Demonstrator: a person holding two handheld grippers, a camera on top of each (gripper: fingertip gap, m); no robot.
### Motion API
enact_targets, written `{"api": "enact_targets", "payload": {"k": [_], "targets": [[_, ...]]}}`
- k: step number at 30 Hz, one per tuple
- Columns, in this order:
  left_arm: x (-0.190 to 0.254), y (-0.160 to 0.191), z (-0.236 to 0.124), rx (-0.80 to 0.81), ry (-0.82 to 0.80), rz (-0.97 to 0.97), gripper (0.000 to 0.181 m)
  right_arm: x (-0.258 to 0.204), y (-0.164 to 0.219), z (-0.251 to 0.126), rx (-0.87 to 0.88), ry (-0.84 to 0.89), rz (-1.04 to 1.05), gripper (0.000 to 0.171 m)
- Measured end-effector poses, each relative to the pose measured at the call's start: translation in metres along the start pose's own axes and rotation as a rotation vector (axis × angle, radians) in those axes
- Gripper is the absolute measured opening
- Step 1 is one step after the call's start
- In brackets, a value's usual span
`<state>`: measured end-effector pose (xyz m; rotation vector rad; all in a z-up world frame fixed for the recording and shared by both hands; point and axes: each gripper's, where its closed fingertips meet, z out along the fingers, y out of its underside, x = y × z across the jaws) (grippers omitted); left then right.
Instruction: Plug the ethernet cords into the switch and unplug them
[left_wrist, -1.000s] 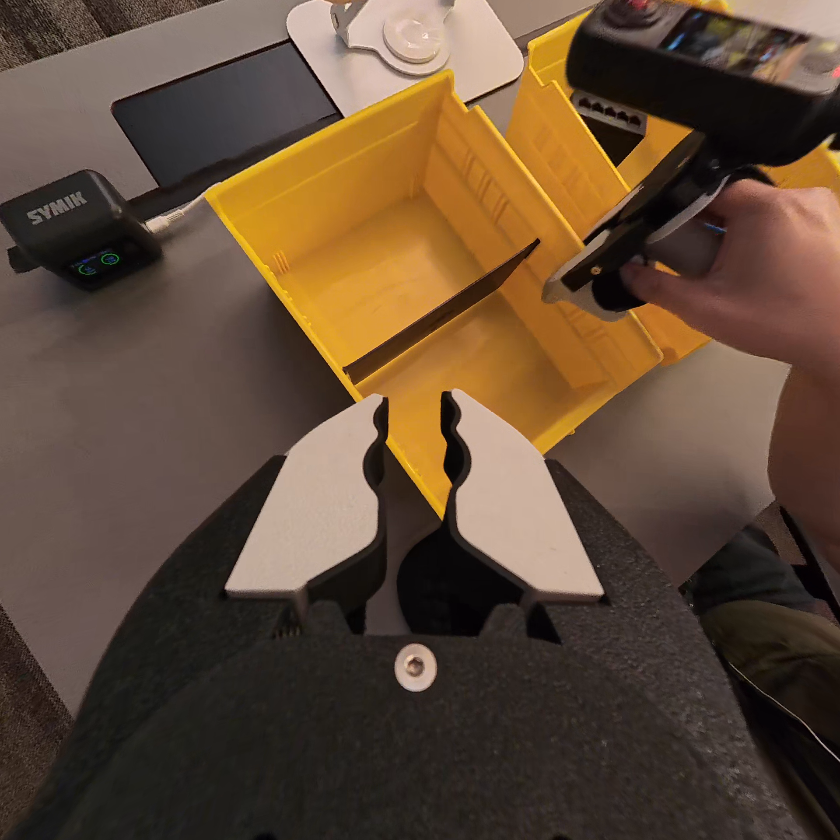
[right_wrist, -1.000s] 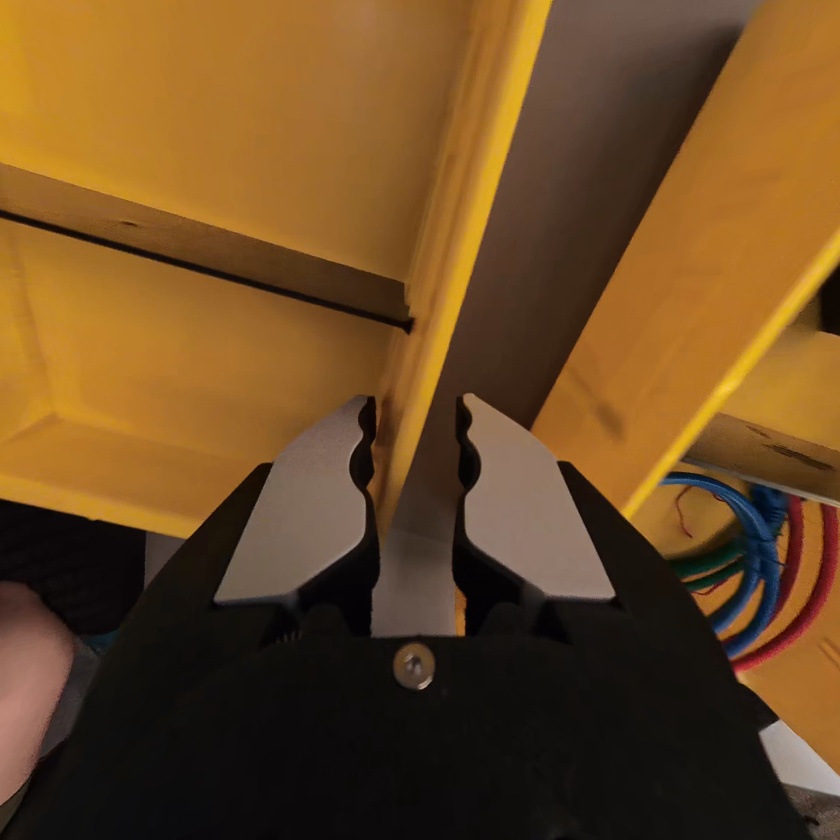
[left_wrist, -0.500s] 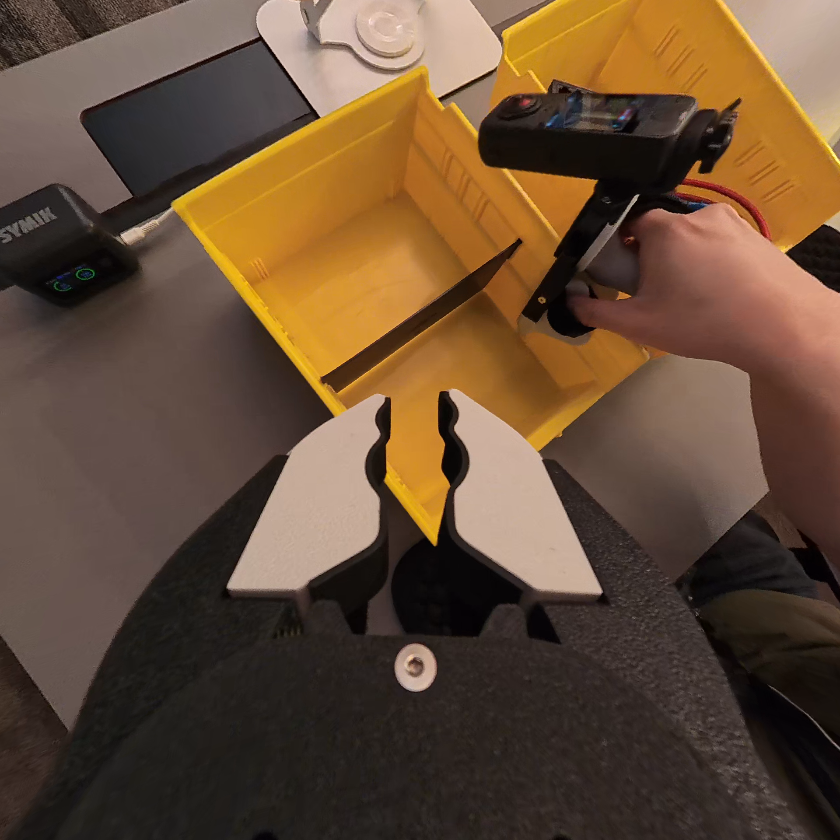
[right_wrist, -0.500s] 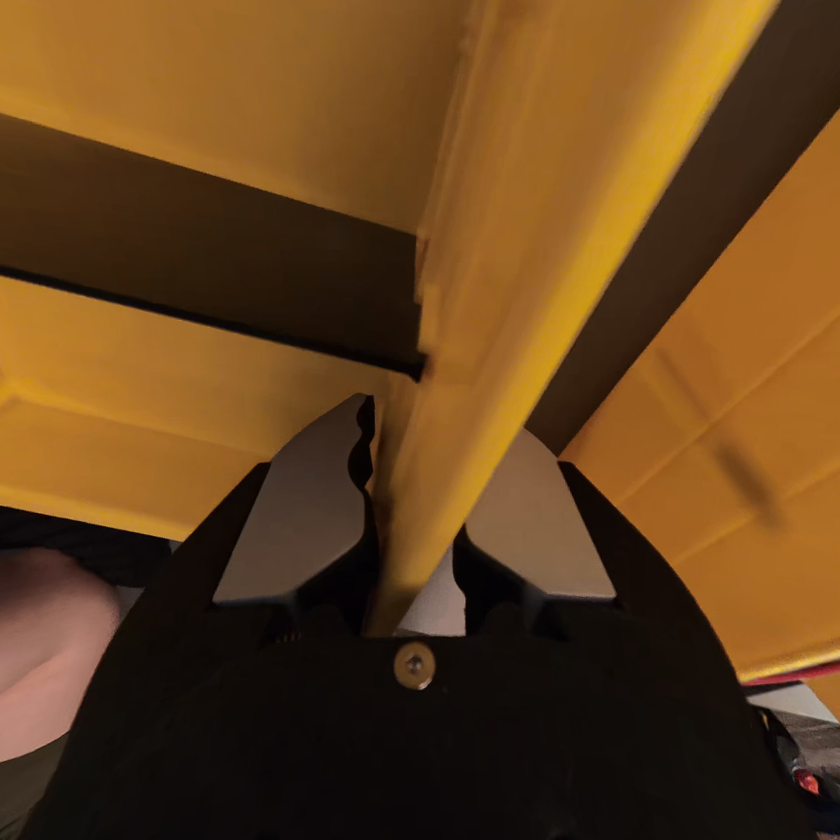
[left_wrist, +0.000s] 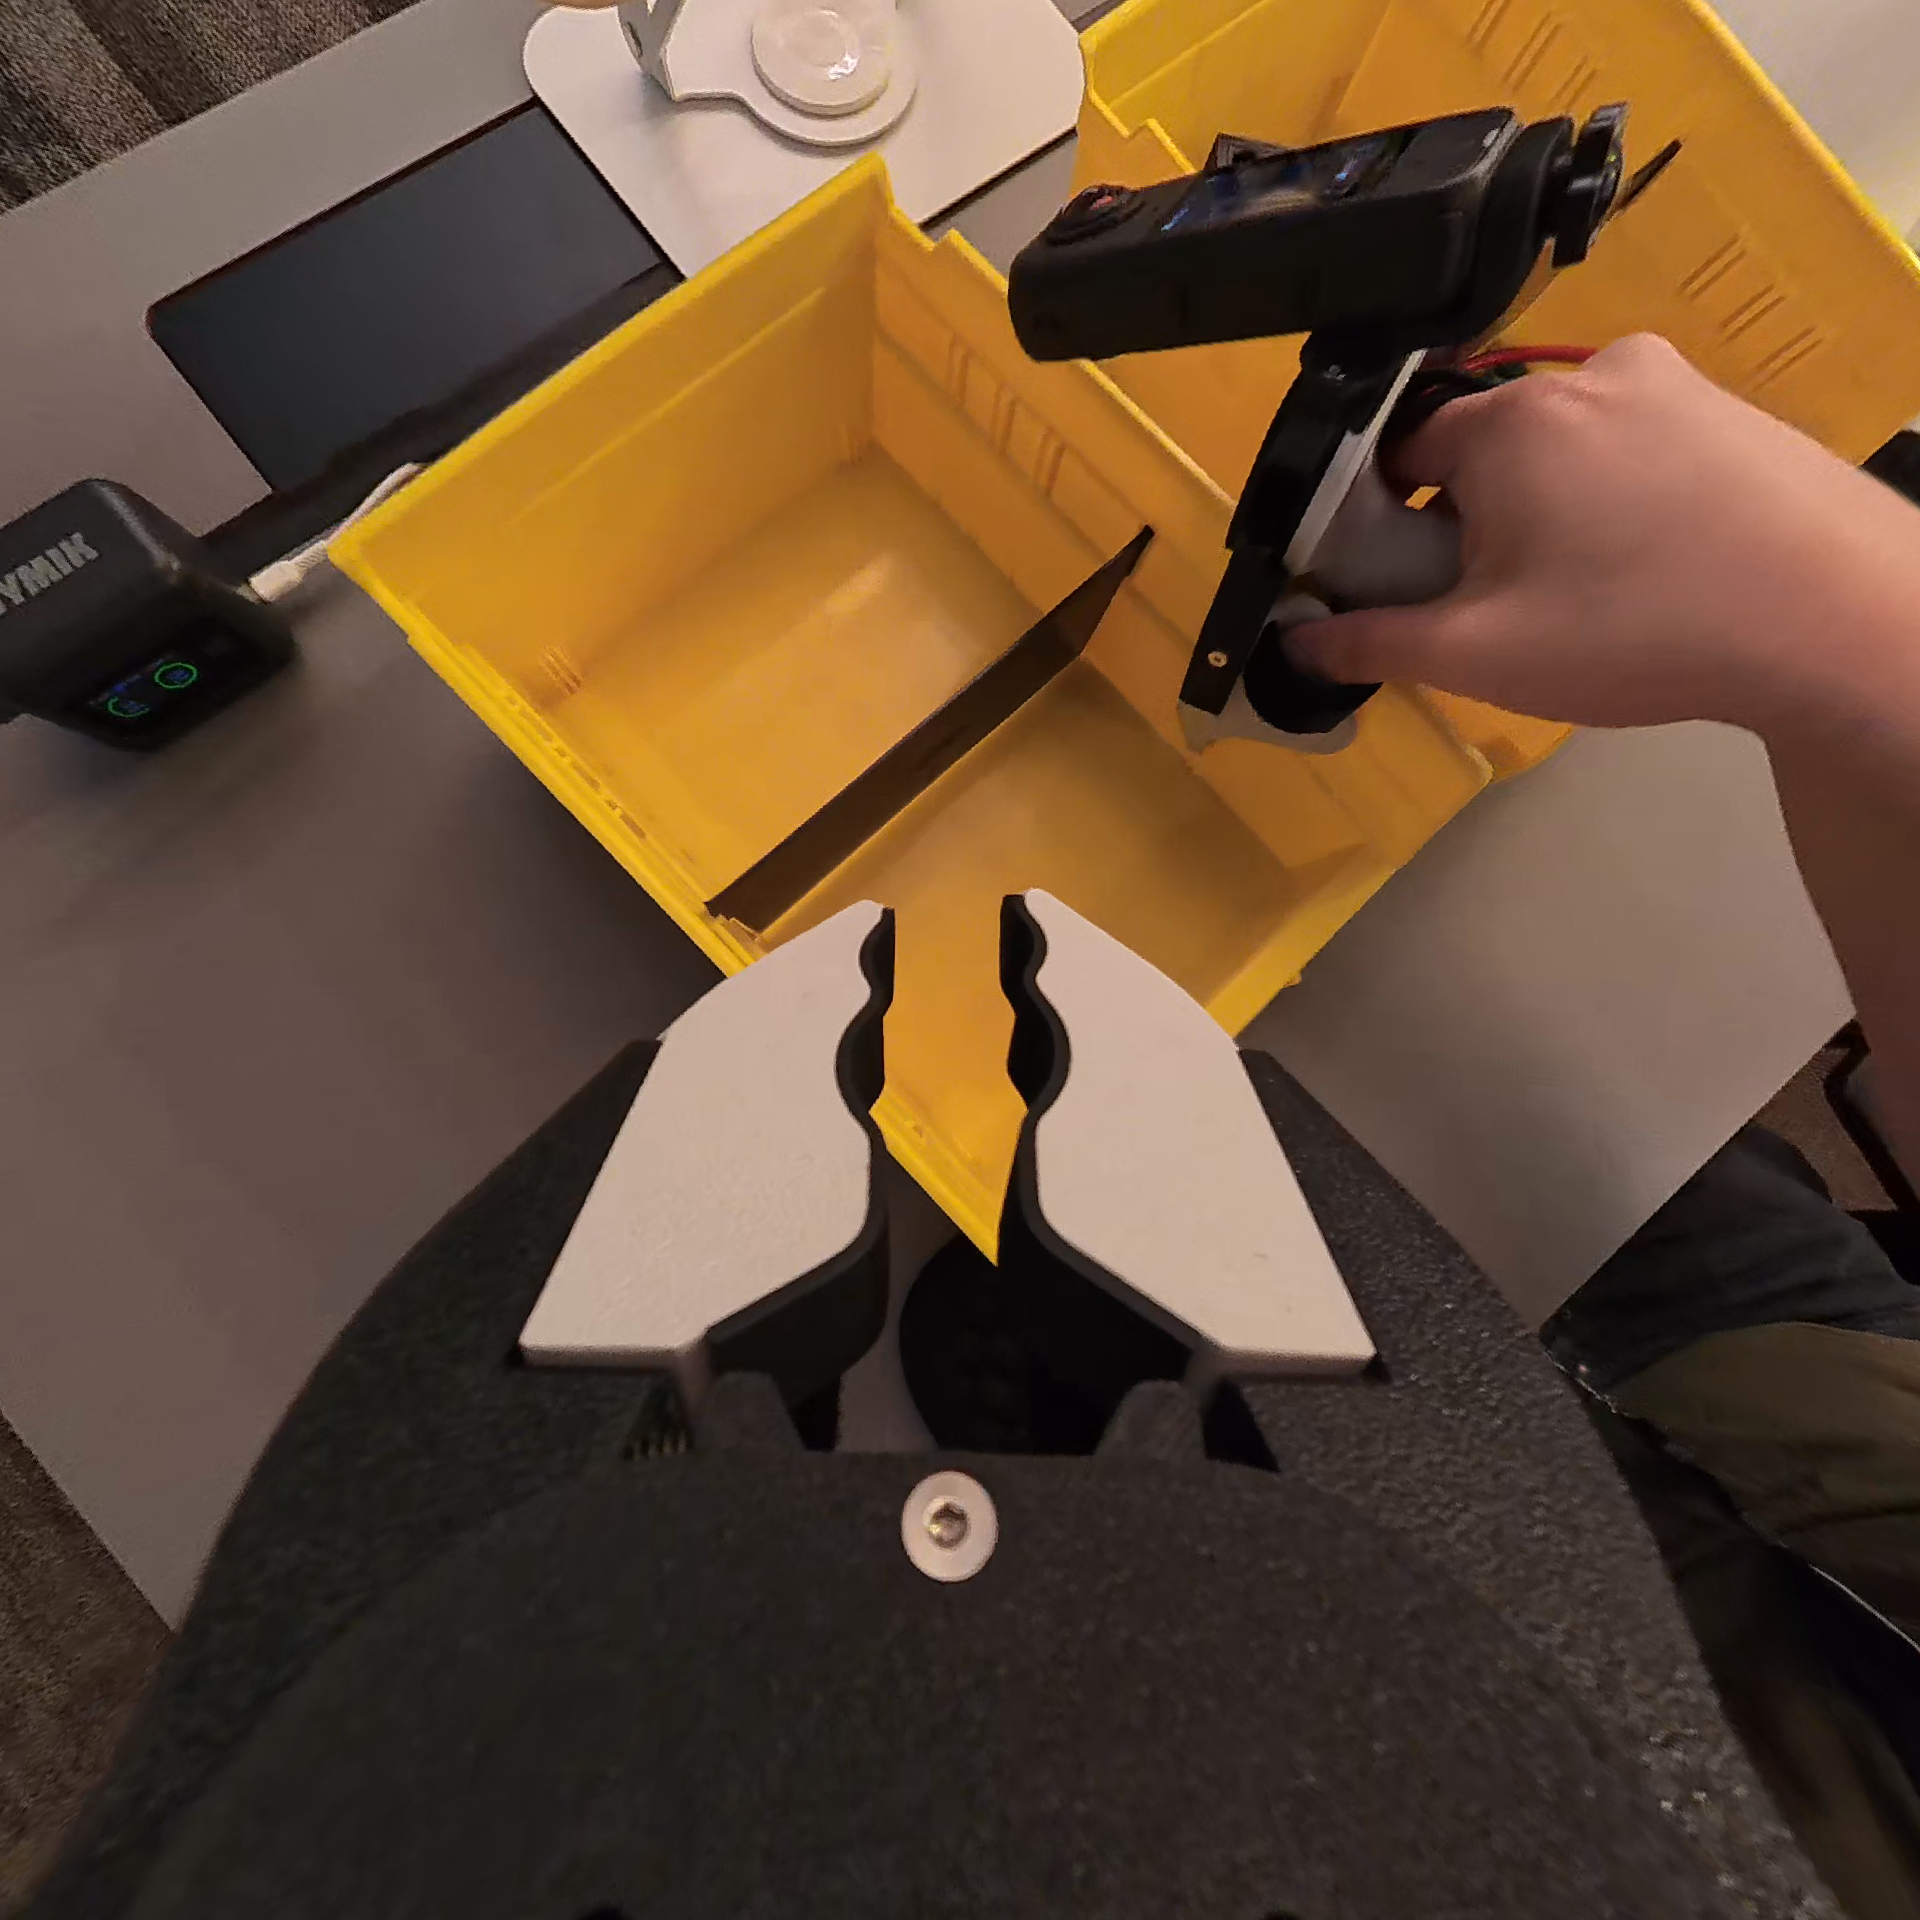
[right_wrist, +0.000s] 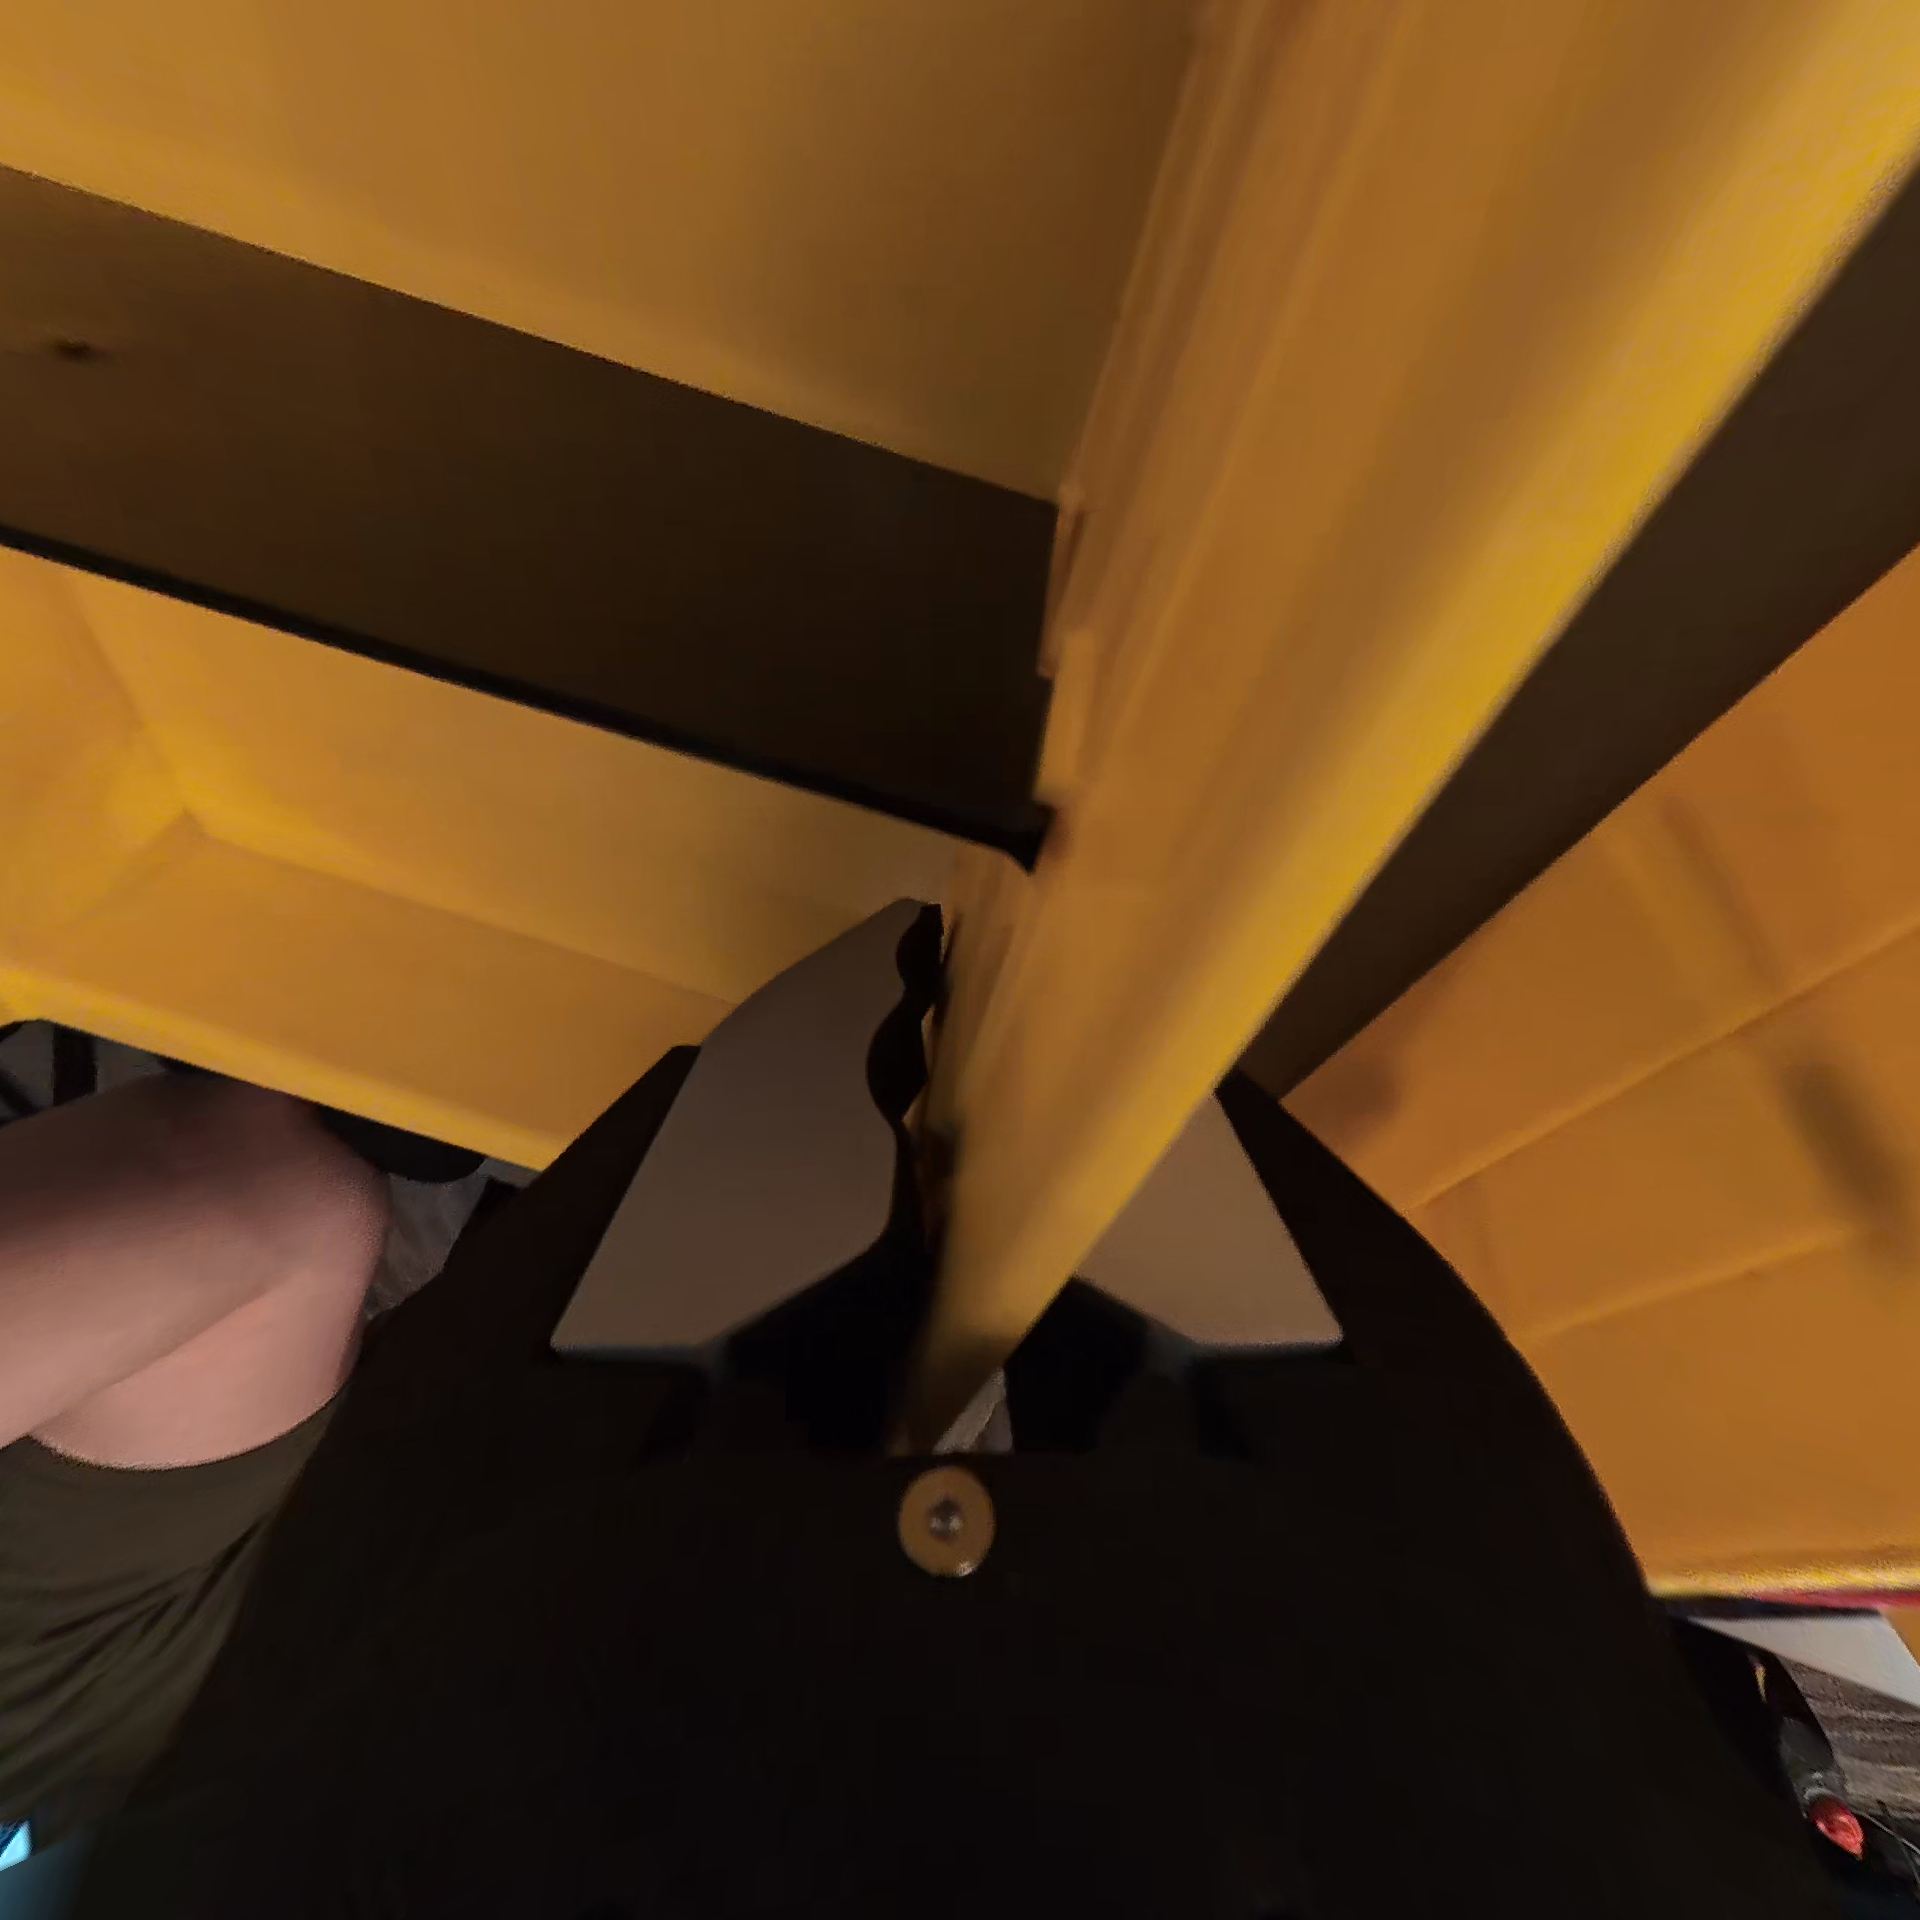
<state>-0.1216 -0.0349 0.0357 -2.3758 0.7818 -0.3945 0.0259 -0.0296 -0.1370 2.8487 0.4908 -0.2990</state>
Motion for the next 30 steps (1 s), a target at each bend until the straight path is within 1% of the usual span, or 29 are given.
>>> {"api": "enact_targets", "payload": {"k": [2, 4, 7, 9, 11, 13, 16, 19, 23, 27, 30], "targets": [[0.000, 0.000, -0.003, 0.015, 0.006, 0.000, 0.020, -0.003, 0.004, -0.007, -0.021, -0.008, -0.011, 0.003], [0.001, -0.007, -0.012, 0.072, 0.011, 0.014, 0.016, -0.004, 0.005, -0.019, -0.013, 0.015, -0.035, 0.003], [0.008, -0.033, -0.042, 0.287, 0.024, 0.049, 0.014, -0.006, 0.008, -0.046, 0.025, 0.051, -0.073, 0.003], [0.017, -0.053, -0.070, 0.475, 0.047, 0.051, 0.017, -0.010, 0.013, -0.069, 0.046, 0.041, -0.097, 0.004], [0.028, -0.064, -0.097, 0.626, 0.087, 0.042, 0.019, -0.011, 0.023, -0.098, 0.069, 0.016, -0.121, 0.004], [0.037, -0.069, -0.119, 0.745, 0.129, 0.046, 0.019, -0.004, 0.035, -0.130, 0.106, -0.005, -0.136, 0.004], [0.044, -0.072, -0.139, 0.862, 0.155, 0.056, 0.018, 0.028, 0.061, -0.176, 0.175, -0.042, -0.112, 0.005], [0.042, -0.073, -0.139, 0.869, 0.148, 0.038, 0.020, 0.080, 0.096, -0.210, 0.262, -0.091, -0.041, 0.004], [0.049, -0.077, -0.118, 0.787, 0.159, 0.041, 0.021, 0.164, 0.145, -0.232, 0.383, -0.152, 0.096, 0.004], [0.061, -0.081, -0.086, 0.672, 0.096, 0.103, 0.021, 0.252, 0.188, -0.231, 0.481, -0.193, 0.275, 0.004], [0.080, -0.084, -0.062, 0.590, 0.109, 0.159, 0.021, 0.317, 0.213, -0.215, 0.548, -0.137, 0.440, 0.003]]}}
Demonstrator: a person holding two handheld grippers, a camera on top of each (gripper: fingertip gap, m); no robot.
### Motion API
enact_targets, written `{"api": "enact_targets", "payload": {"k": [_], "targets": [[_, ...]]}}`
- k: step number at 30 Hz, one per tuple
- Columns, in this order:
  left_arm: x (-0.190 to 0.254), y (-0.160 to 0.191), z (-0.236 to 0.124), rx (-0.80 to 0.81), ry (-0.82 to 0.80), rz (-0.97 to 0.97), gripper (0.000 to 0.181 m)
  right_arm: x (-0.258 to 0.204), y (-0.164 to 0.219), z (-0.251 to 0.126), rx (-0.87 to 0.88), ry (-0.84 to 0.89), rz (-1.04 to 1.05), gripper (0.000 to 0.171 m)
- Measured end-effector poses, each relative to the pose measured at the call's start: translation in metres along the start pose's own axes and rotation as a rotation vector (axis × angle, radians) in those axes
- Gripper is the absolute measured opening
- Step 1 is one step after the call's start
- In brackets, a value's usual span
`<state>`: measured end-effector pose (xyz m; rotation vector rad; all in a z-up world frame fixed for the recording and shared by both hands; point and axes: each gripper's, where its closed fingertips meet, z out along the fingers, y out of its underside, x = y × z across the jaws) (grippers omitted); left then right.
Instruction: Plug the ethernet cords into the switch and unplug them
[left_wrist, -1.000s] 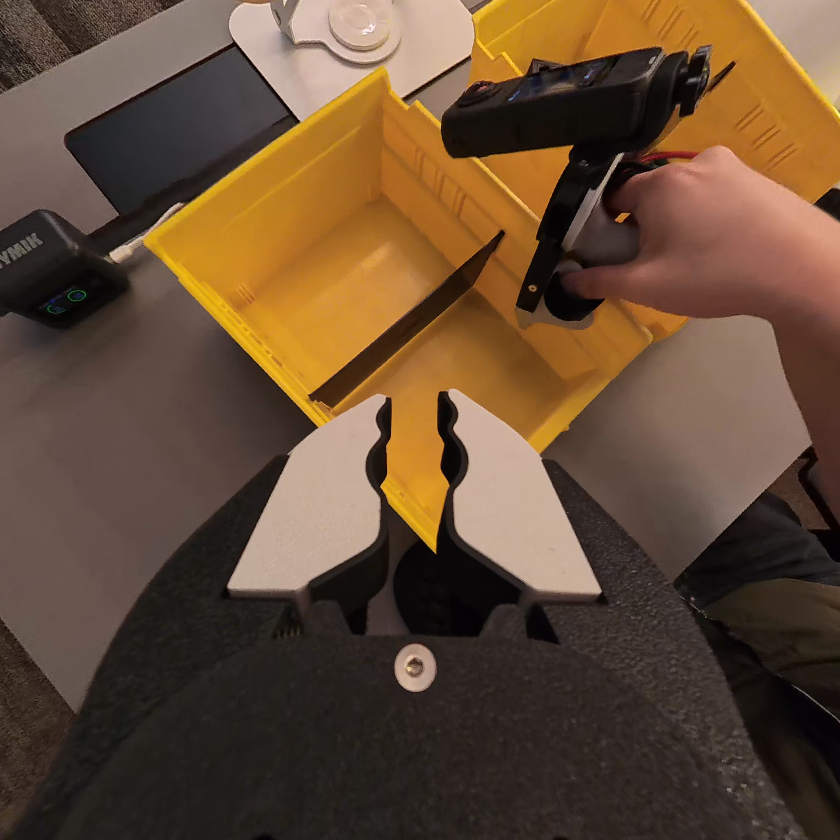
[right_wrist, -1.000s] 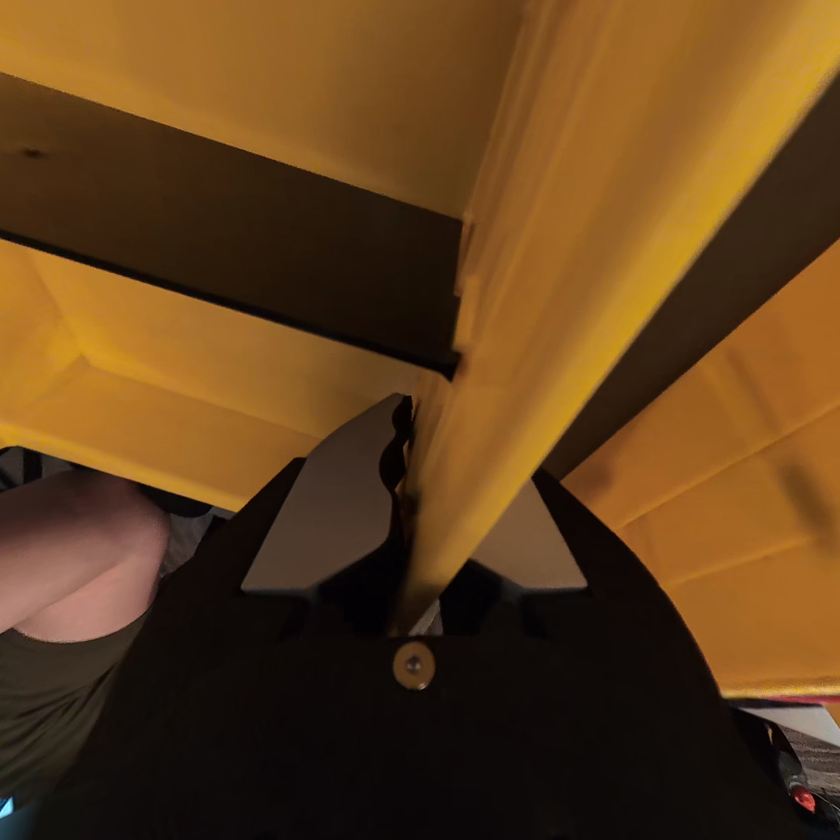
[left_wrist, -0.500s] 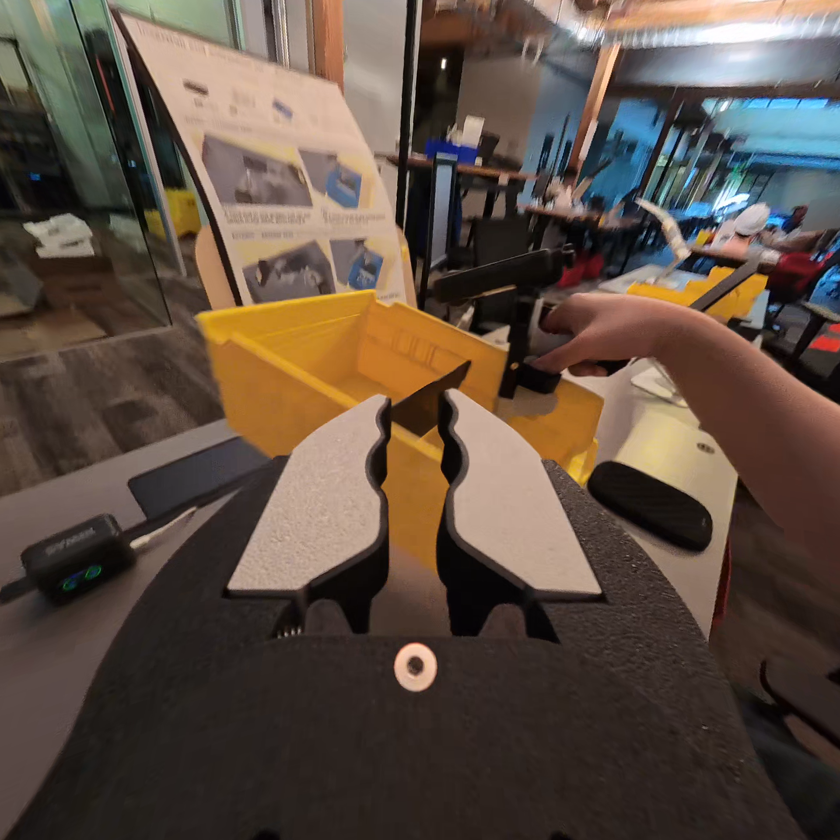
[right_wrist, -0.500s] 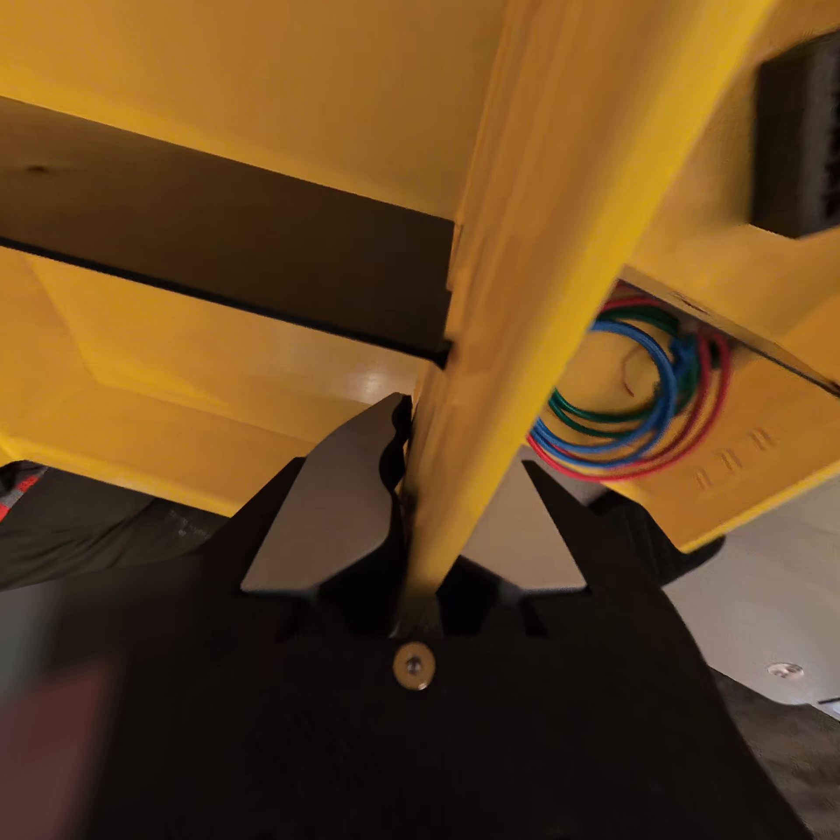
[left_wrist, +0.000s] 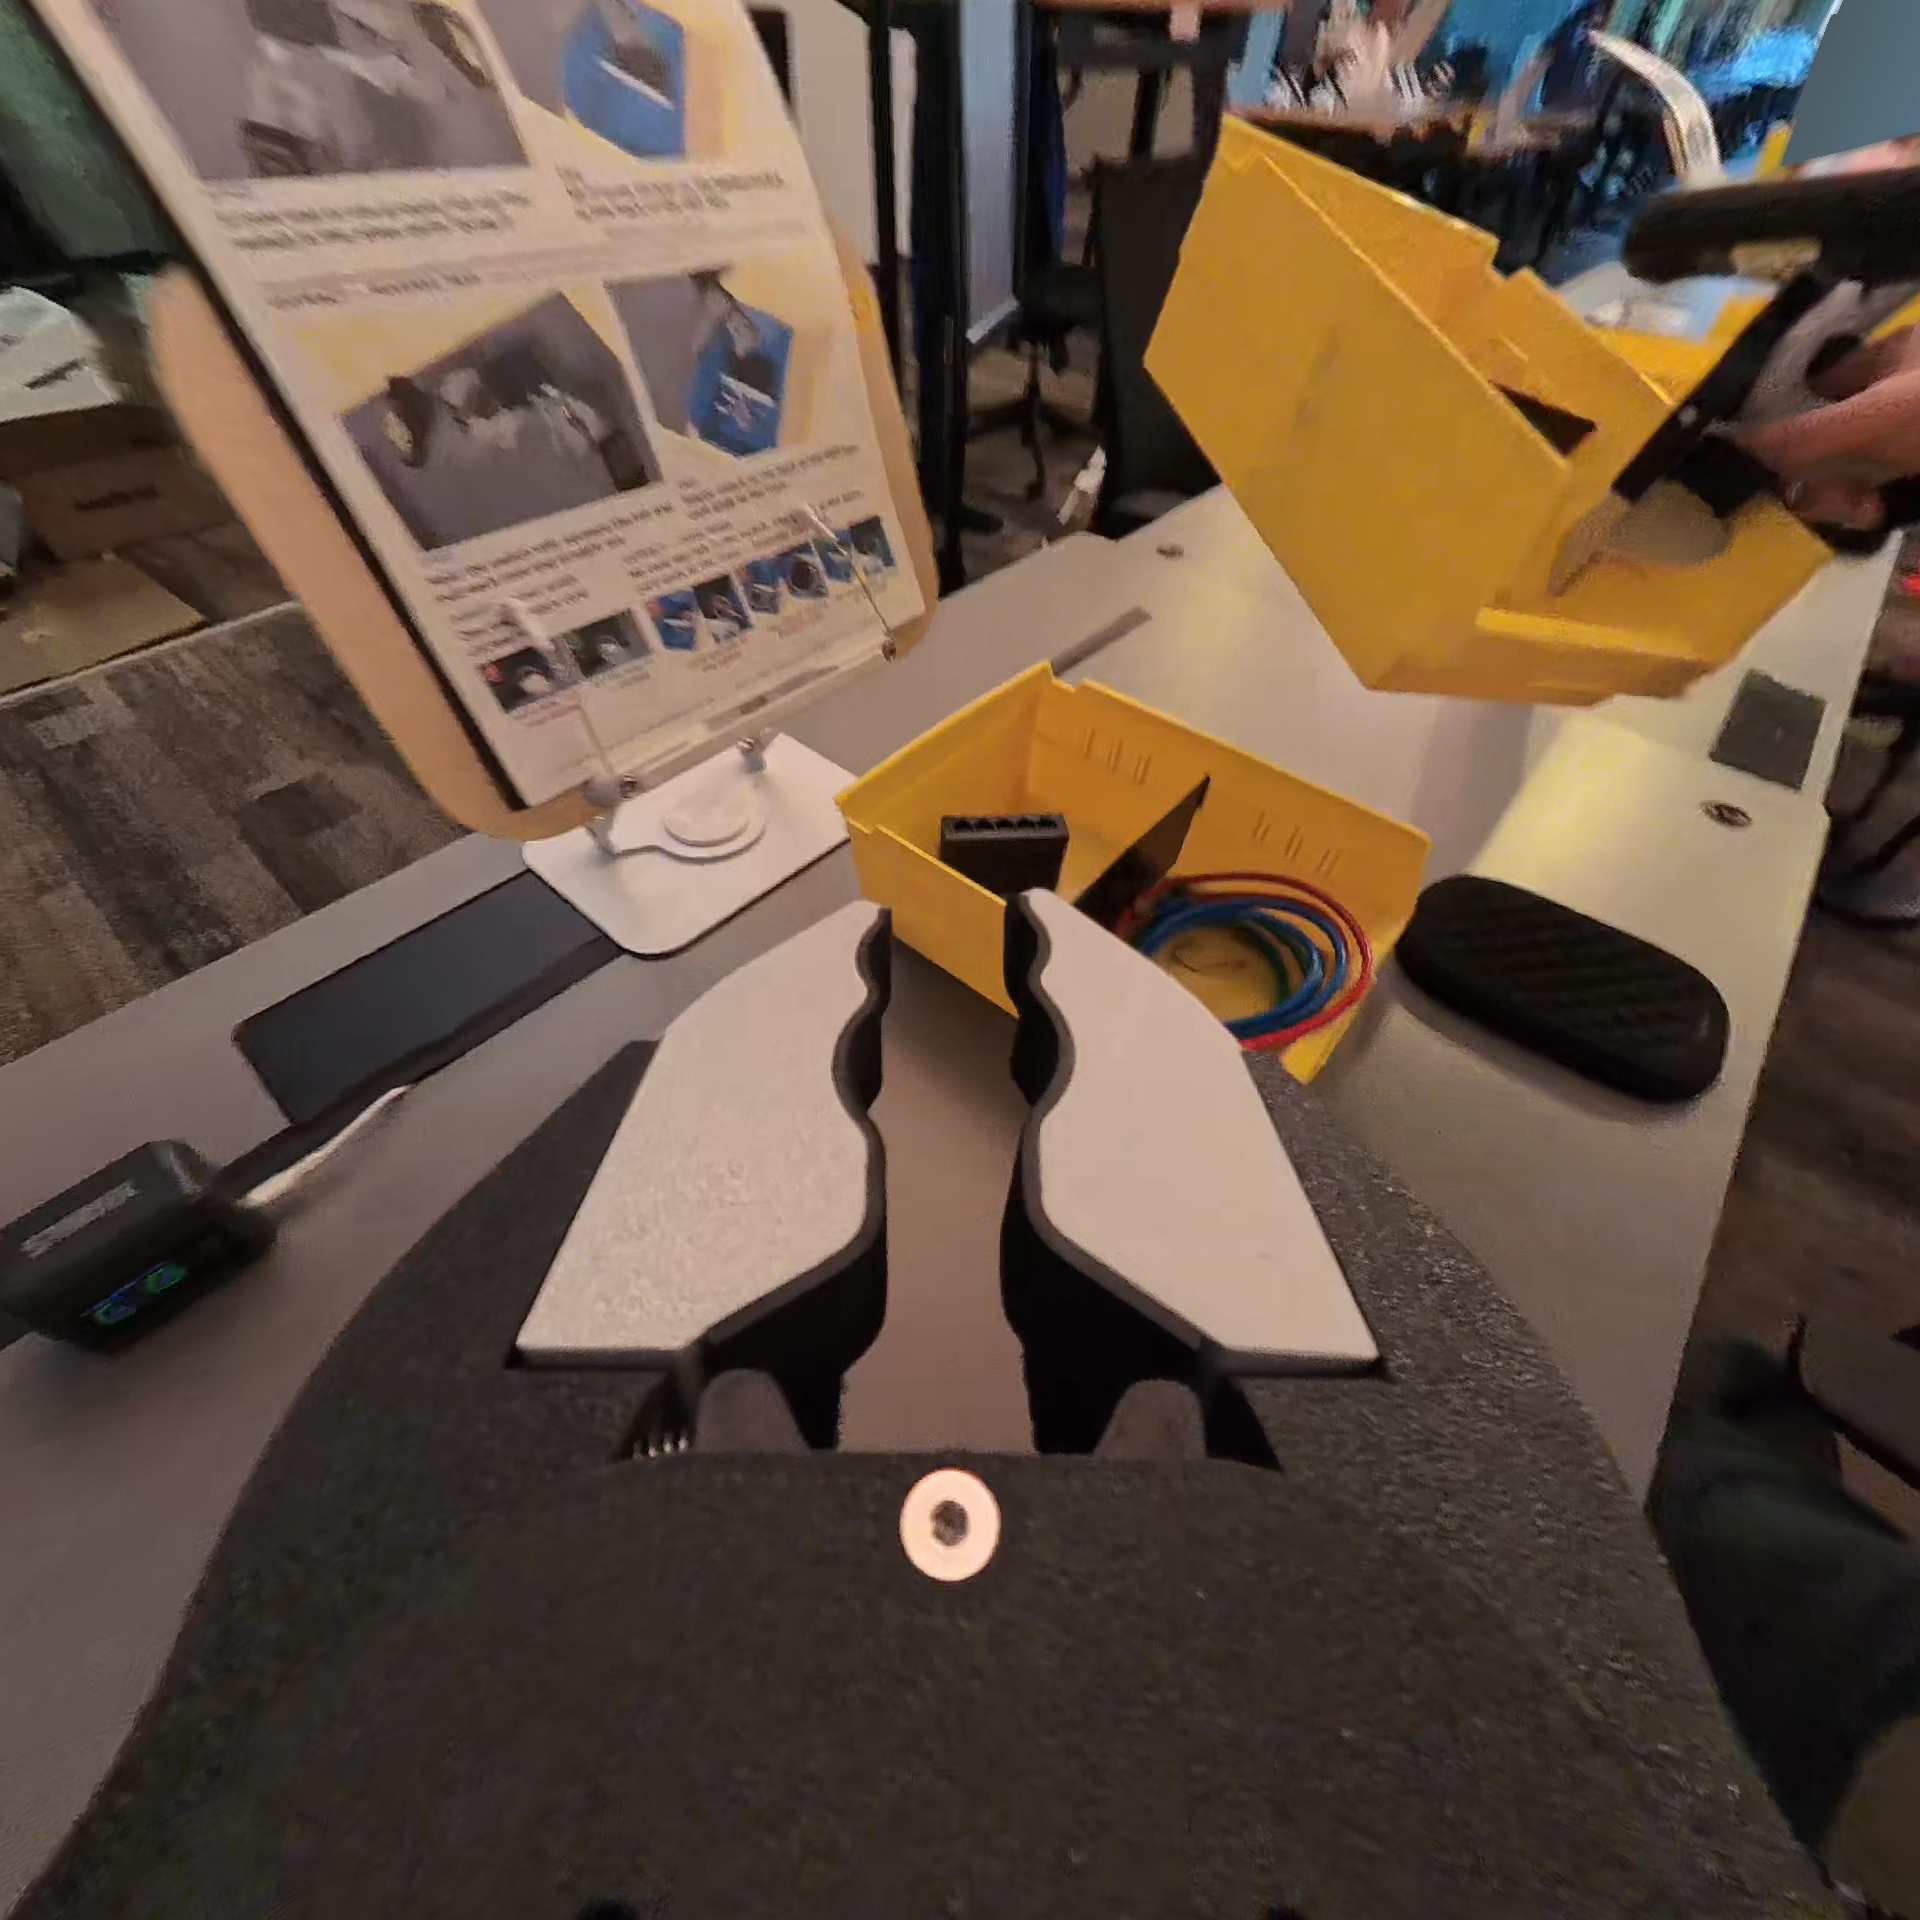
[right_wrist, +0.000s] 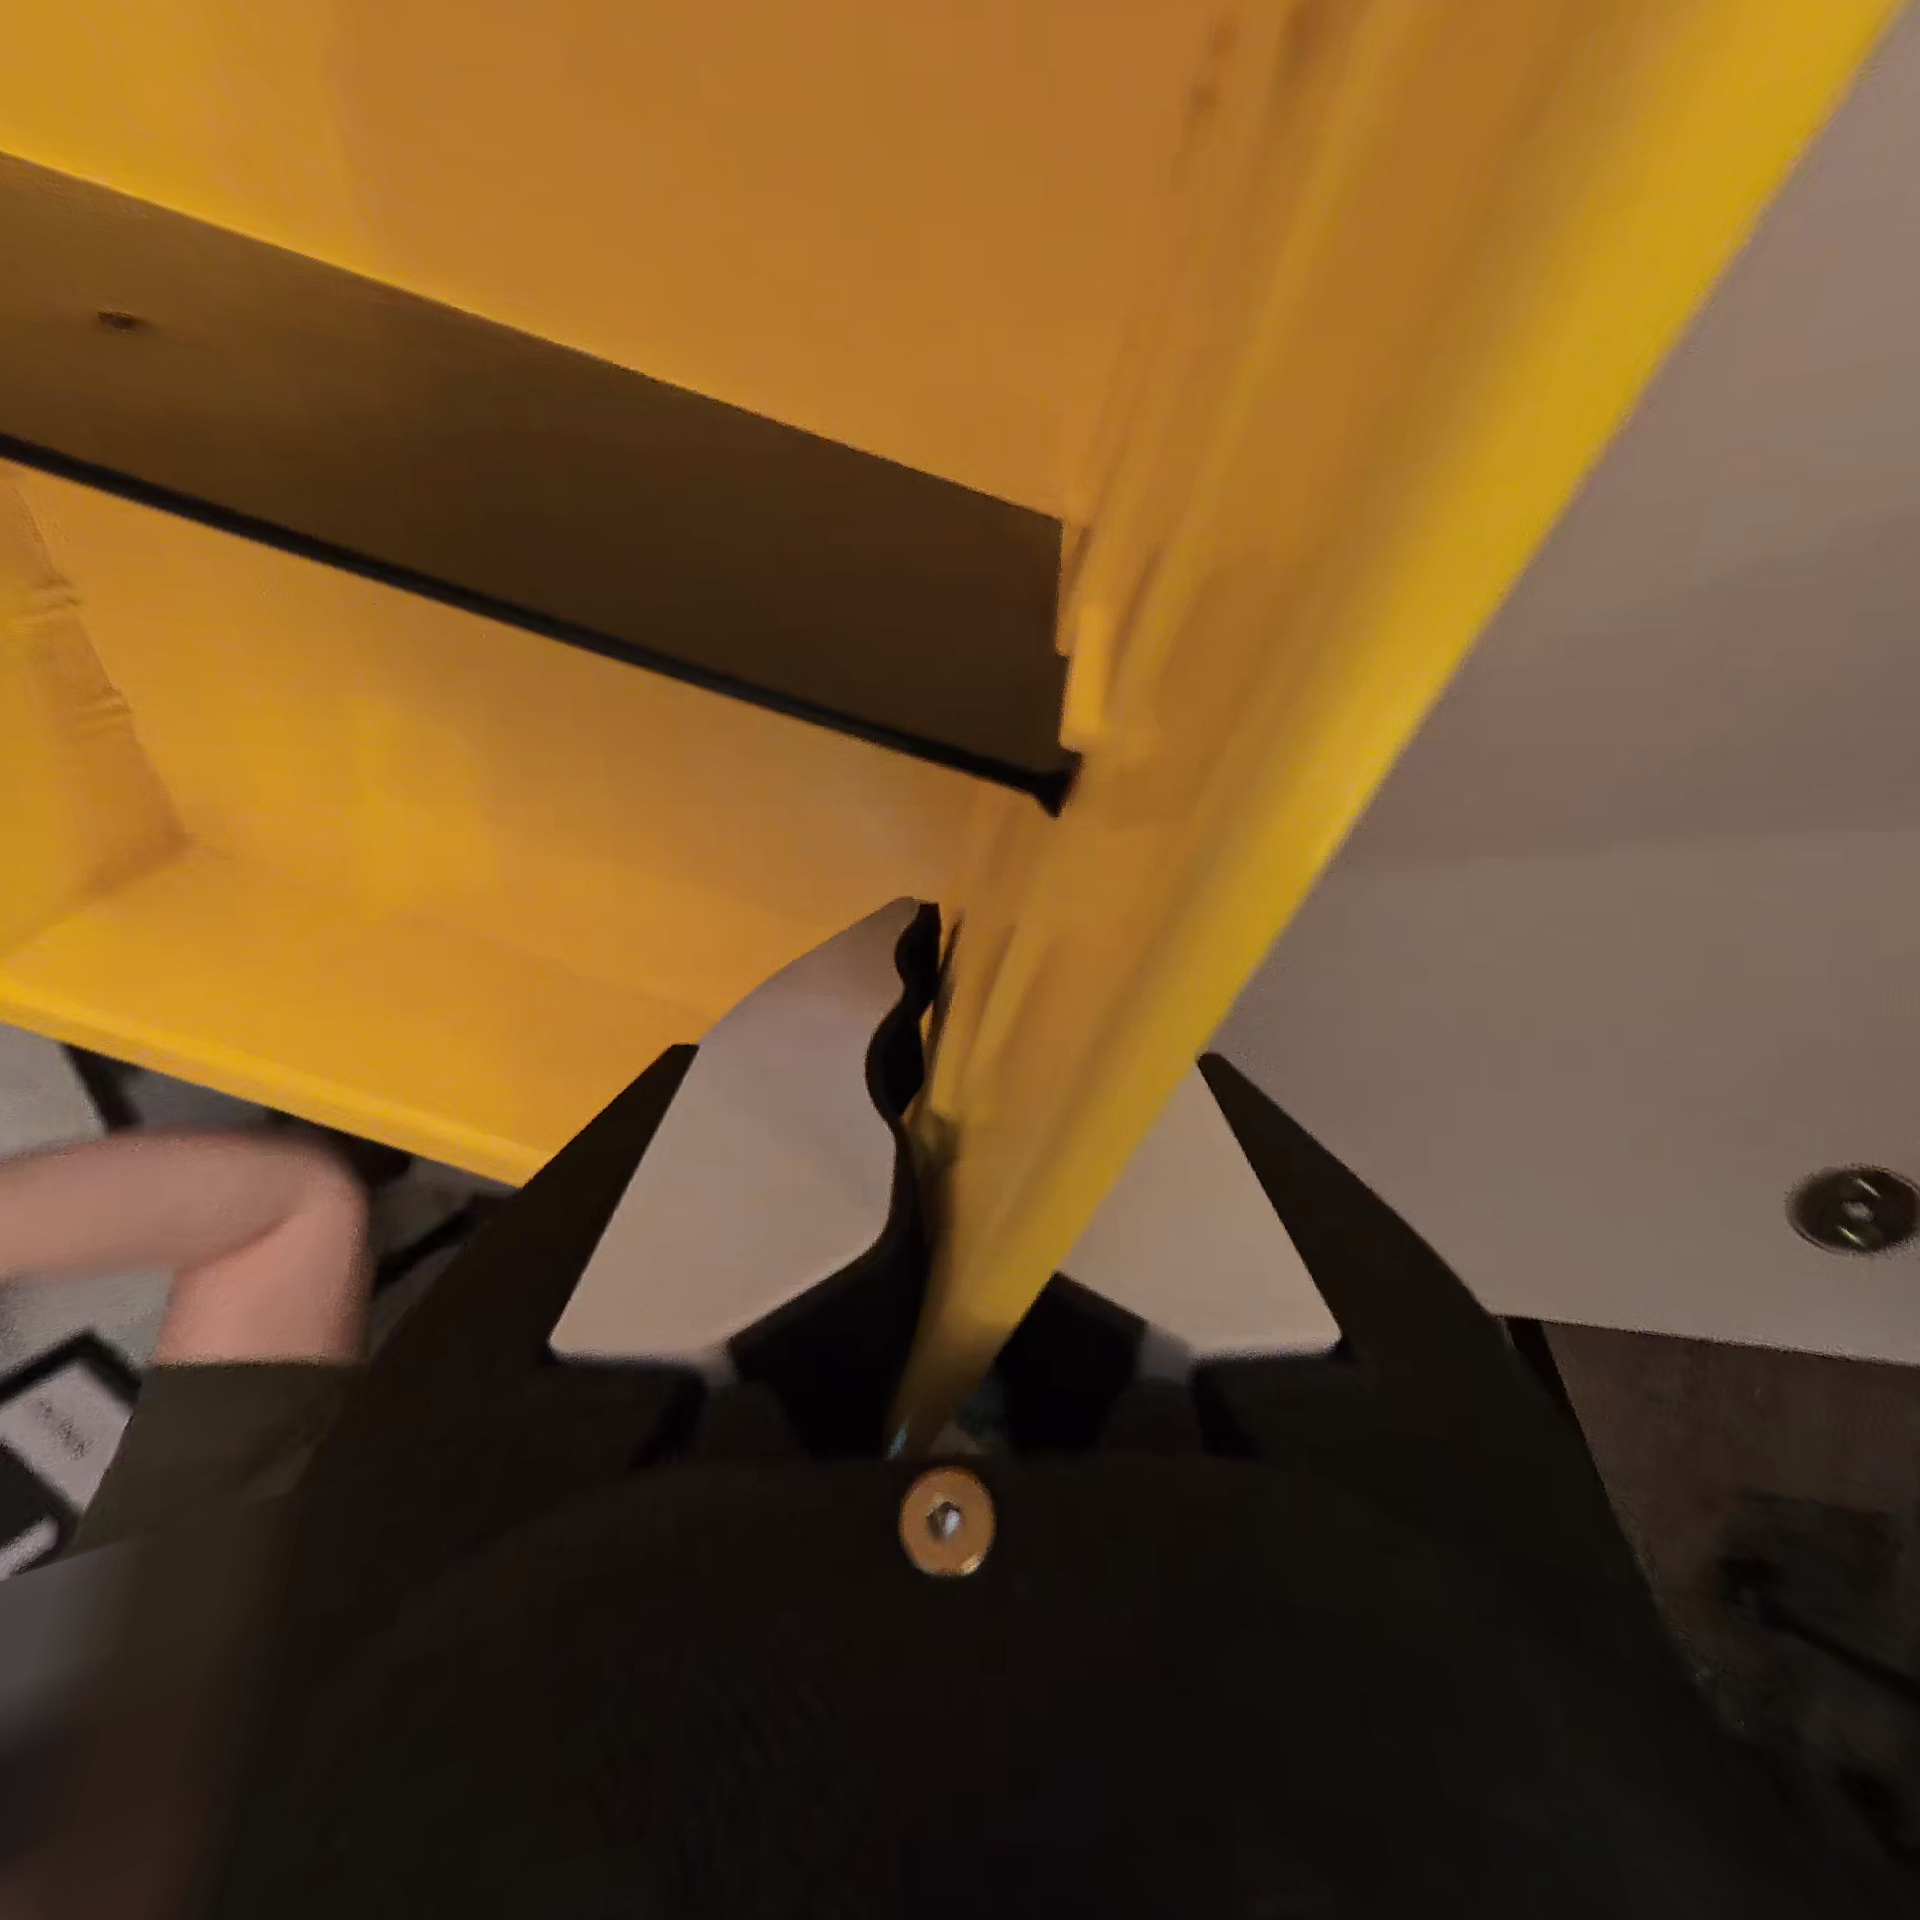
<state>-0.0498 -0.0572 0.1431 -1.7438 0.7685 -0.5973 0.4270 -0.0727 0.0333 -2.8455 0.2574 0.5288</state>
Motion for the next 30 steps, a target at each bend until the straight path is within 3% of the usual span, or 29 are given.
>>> {"api": "enact_targets", "payload": {"k": [7, 10, 16, 18, 20, 26, 30], "targets": [[0.027, 0.022, 0.060, -0.124, 0.099, 0.008, 0.023, 0.122, 0.011, 0.034, -0.086, 0.198, 0.141, 0.003], [0.016, 0.031, 0.100, -0.095, 0.061, -0.087, 0.056, 0.148, 0.001, 0.064, -0.167, 0.202, 0.080, 0.003], [0.013, 0.094, 0.170, -0.212, 0.144, -0.300, 0.064, 0.157, -0.026, 0.135, -0.253, 0.067, -0.025, 0.003], [0.024, 0.103, 0.180, -0.199, 0.223, -0.395, 0.068, 0.155, -0.032, 0.143, -0.266, 0.049, -0.078, 0.011], [0.028, 0.111, 0.184, -0.186, 0.252, -0.440, 0.059, 0.158, -0.035, 0.142, -0.296, 0.106, -0.117, 0.009], [0.034, 0.115, 0.201, -0.430, 0.170, -0.379, 0.069, 0.153, -0.039, 0.144, -0.287, 0.083, -0.152, 0.012], [0.046, 0.131, 0.207, -0.703, 0.089, -0.399, 0.074, 0.152, -0.040, 0.145, -0.281, 0.086, -0.146, 0.014]]}}
